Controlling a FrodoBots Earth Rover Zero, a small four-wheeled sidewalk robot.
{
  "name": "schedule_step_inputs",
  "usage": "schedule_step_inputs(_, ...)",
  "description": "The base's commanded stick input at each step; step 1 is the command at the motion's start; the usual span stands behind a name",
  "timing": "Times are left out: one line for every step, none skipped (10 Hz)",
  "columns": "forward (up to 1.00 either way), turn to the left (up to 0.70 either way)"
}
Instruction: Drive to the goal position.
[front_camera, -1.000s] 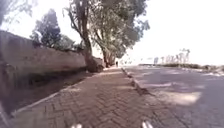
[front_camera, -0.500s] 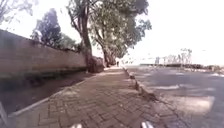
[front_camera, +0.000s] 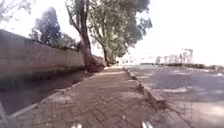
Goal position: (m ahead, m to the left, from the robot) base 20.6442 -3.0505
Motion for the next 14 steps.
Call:
schedule_step_inputs(0.65,-0.32)
schedule_step_inputs(0.65,-0.32)
schedule_step_inputs(0.65,-0.32)
schedule_step_inputs(0.65,-0.09)
schedule_step_inputs(0.65,0.00)
schedule_step_inputs(0.65,0.00)
schedule_step_inputs(0.65,0.00)
schedule_step_inputs(0.65,0.00)
schedule_step_inputs(0.65,0.00)
schedule_step_inputs(0.65,0.00)
schedule_step_inputs(0.65,0.00)
schedule_step_inputs(0.65,0.00)
schedule_step_inputs(0.65,0.00)
schedule_step_inputs(0.65,0.00)
